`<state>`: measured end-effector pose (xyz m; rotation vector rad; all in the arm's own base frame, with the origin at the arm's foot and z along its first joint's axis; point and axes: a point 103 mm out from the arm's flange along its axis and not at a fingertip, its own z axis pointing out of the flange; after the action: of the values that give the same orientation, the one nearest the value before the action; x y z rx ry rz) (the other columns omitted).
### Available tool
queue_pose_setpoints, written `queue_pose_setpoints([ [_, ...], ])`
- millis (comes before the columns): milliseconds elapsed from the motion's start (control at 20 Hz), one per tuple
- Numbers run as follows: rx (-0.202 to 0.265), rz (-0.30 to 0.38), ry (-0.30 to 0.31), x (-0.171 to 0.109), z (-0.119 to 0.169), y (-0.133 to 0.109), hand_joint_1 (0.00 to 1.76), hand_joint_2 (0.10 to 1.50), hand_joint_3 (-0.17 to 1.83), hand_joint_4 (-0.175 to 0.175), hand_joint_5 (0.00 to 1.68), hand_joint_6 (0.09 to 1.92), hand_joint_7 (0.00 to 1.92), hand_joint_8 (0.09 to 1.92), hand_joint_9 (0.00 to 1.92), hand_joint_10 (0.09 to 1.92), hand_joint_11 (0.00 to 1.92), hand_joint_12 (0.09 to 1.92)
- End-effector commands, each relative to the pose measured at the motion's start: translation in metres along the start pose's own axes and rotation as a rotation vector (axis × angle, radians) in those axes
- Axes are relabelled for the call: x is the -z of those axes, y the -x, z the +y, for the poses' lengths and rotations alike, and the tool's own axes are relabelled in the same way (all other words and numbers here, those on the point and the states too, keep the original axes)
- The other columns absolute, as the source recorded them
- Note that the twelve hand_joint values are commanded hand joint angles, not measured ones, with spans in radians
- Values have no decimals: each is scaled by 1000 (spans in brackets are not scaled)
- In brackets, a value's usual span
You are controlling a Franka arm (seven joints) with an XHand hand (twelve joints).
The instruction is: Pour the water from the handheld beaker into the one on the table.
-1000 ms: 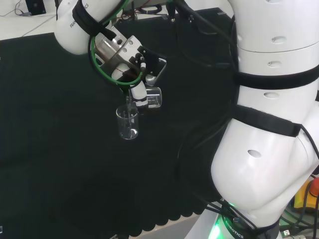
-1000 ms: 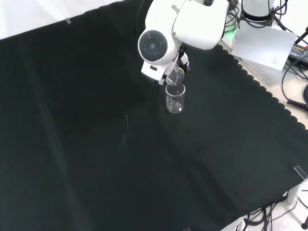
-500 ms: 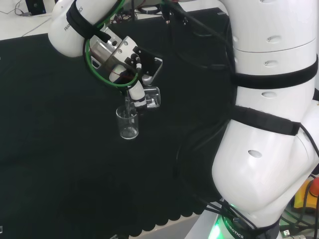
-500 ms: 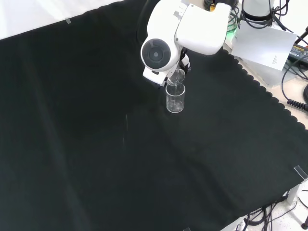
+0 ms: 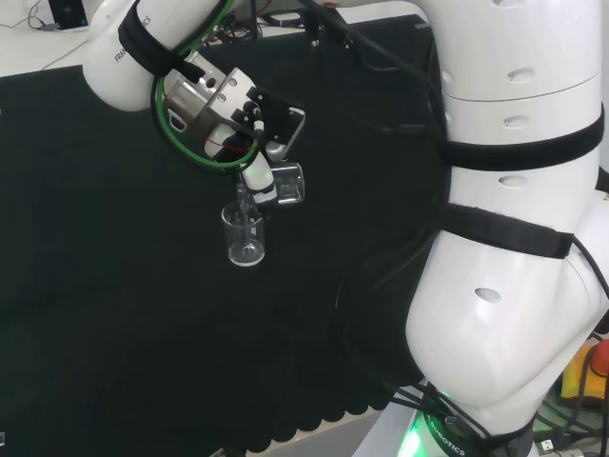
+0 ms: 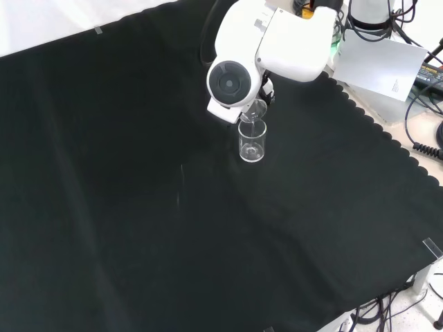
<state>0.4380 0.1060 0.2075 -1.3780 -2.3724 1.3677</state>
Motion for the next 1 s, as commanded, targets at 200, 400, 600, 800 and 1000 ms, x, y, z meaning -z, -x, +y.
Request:
queue_pose_setpoints([
  [200,-26,-29,-36,1,-1,-1,1332,590,644,-175,1524,136,1618,87,1824,87,1555,493],
  [400,-28,-33,-47,2,-2,-2,1332,591,641,-175,1524,135,1618,87,1822,87,1555,491],
  [600,-29,-39,-51,3,-3,-2,1332,593,639,-175,1523,135,1618,87,1821,87,1556,490],
  [800,-29,-45,-56,4,-4,-2,1332,594,637,-175,1523,134,1618,87,1820,87,1556,489],
  [1000,-31,-45,-63,4,-4,-2,1332,595,636,-175,1523,133,1618,87,1820,87,1556,488],
])
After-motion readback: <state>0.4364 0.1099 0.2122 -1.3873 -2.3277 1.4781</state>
